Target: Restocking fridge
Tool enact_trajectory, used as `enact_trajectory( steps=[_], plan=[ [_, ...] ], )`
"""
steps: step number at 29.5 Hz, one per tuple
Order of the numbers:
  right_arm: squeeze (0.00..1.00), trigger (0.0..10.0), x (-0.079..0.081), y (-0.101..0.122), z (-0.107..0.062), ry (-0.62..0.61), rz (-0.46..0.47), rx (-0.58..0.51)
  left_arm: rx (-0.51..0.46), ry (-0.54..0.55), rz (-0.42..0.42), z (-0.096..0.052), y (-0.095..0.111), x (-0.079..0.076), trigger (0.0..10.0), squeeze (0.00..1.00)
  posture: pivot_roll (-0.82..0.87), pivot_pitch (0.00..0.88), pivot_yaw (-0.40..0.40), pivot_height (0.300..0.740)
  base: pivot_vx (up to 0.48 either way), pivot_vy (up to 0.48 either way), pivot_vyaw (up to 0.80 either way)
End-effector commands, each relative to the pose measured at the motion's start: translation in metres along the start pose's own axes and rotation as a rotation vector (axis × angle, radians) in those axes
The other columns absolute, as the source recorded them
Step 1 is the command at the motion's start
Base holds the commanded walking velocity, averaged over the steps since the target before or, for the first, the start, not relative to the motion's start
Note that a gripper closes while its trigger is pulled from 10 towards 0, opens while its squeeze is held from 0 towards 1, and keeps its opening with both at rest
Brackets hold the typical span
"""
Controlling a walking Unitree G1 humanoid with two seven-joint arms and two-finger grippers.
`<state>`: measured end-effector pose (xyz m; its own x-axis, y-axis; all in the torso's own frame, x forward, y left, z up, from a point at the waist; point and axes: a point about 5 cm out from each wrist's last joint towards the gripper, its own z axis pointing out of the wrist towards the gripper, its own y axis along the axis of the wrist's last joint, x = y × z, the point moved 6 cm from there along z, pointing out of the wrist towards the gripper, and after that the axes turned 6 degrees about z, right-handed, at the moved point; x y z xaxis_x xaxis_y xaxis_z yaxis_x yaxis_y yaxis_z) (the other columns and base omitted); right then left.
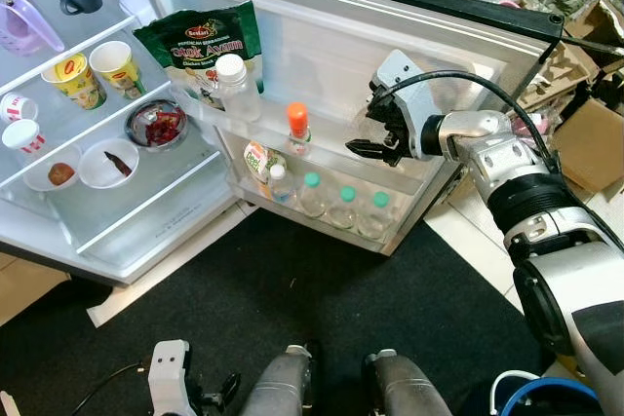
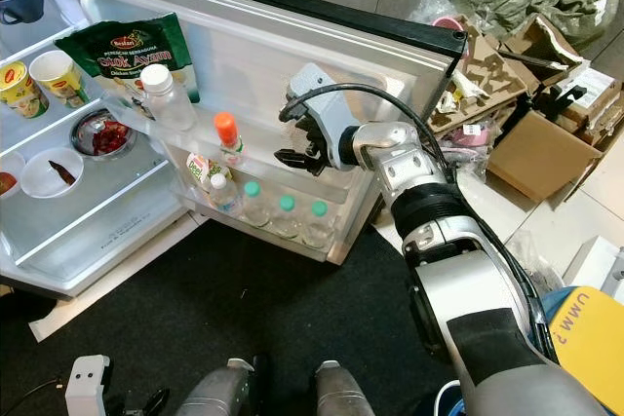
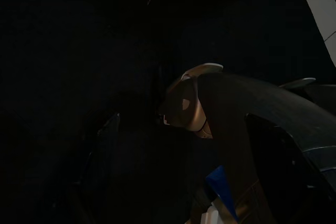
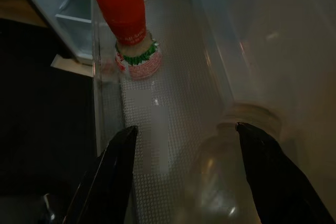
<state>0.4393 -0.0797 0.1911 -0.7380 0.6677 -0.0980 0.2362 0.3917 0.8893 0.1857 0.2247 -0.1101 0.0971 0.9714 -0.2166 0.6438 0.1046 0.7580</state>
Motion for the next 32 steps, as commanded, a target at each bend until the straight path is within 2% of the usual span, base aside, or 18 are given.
enact_trajectory(
  steps=[1, 8, 11, 15, 16, 19, 25, 32],
  plan=[
    [0.0, 10.0, -0.005, 0.002, -0.004, -0.012, -0.006, 0.015, 0.055, -0.003, -0.029, -0.005, -0.019, -0.004, 10.0, 0.0, -0.11, 0.29, 0.014, 0.74, 0.0, 0.0, 0.0],
    [0.0, 10.0, -0.013, 0.013, -0.007, -0.051, -0.055, 0.064, 0.07, -0.022, -0.028, -0.001, -0.02, -0.011, 10.0, 0.0, -0.15, 0.285, 0.0, 0.74, 0.0, 0.0, 0.0],
    [0.0, 10.0, -0.018, 0.01, -0.006, -0.103, -0.068, 0.102, 0.071, -0.025, -0.032, 0.0, -0.021, -0.013, 10.0, 0.0, -0.15, 0.287, -0.002, 0.74, 0.0, 0.0, 0.0],
    [0.0, 10.0, -0.017, 0.011, 0.0, -0.134, -0.064, 0.099, 0.073, -0.03, -0.034, 0.0, -0.021, -0.015, 10.0, 0.0, -0.15, 0.289, -0.005, 0.74, 0.0, 0.0, 0.0],
    [0.0, 10.0, -0.02, 0.011, 0.003, -0.185, -0.045, 0.089, 0.074, -0.034, -0.034, 0.0, -0.022, -0.017, 10.0, 0.0, -0.15, 0.291, -0.004, 0.74, 0.0, 0.0, 0.0],
    [0.0, 10.0, -0.022, 0.013, 0.007, -0.235, -0.033, 0.062, 0.076, -0.035, -0.035, 0.0, -0.023, -0.017, 10.0, 0.0, -0.15, 0.297, -0.008, 0.74, 0.0, 0.0, 0.0],
    [0.0, 10.0, -0.02, 0.015, 0.011, -0.26, -0.004, 0.038, 0.077, -0.036, -0.035, -0.001, -0.024, -0.018, 10.0, 0.0, -0.15, 0.302, -0.009, 0.74, 0.0, 0.0, 0.0],
    [0.0, 10.0, -0.019, 0.001, 0.015, -0.298, 0.029, 0.092, 0.083, -0.037, -0.035, -0.002, -0.027, -0.018, 10.0, 0.0, -0.15, 0.306, -0.011, 0.74, 0.0, 0.0, 0.0]
  ],
)
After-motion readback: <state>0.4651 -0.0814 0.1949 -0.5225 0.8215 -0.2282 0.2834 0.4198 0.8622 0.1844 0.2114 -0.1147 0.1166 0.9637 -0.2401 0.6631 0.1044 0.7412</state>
